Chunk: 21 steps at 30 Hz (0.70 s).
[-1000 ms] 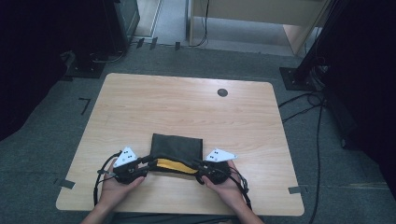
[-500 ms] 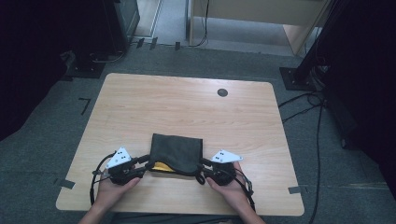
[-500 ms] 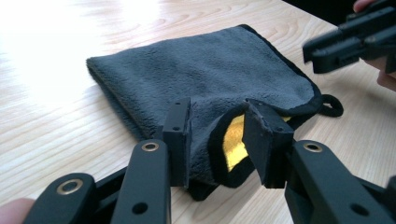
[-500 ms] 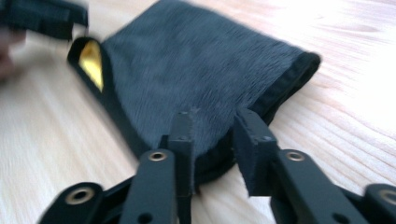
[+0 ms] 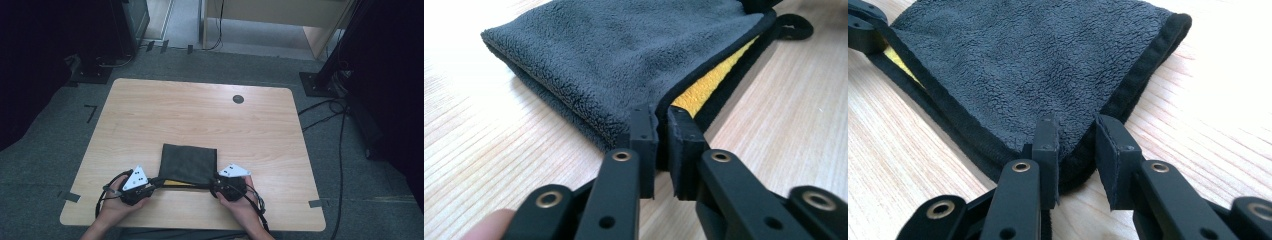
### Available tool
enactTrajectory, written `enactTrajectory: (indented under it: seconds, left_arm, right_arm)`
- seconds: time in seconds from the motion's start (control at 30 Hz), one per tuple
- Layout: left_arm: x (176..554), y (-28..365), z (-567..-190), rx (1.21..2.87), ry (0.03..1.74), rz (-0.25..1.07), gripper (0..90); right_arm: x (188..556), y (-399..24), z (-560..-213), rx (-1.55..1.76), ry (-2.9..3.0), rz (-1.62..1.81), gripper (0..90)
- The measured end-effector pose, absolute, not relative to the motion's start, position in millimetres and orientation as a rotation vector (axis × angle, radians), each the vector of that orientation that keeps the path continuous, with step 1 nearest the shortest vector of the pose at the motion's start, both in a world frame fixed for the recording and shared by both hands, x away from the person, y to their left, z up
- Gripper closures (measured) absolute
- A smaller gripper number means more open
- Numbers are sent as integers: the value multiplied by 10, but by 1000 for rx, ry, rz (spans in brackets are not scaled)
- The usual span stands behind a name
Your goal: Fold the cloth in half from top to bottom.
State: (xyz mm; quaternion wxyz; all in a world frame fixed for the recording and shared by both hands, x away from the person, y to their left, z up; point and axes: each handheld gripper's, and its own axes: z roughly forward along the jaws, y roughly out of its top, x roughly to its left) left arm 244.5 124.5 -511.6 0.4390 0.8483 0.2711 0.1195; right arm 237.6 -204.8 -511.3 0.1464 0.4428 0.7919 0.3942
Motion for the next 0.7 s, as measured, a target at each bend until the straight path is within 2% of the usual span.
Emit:
enactTrajectory:
  seconds: [0.1, 0.17, 0.3, 0.43, 0.53, 0.6, 0.7]
  left_arm:
    - [2480, 1371, -5079, 2020, 700, 202, 646]
    - [2520, 1447, -5052, 1947, 748, 164, 586]
    - [2643, 1432, -5040, 1827, 889, 146, 561]
    - [2710, 1245, -5082, 1872, 993, 186, 574]
    - [2631, 1108, -5135, 1999, 944, 265, 563]
    - [2606, 1082, -5143, 2035, 946, 309, 560]
    - [2638, 1018, -5154, 2064, 985, 365, 584]
  right_arm:
    - [2370, -2077, -5086, 1280, 2276, 1161, 701]
    - [2363, -2109, -5033, 1254, 2249, 1198, 662]
    - [2493, -2130, -4953, 1328, 2162, 1225, 592]
    - [2708, -2041, -5019, 1445, 2145, 1151, 504]
    - [2804, -1990, -5100, 1505, 2164, 1141, 529]
    - [2840, -1961, -5135, 1502, 2180, 1138, 607]
    - [2866, -1933, -5142, 1477, 2177, 1122, 669]
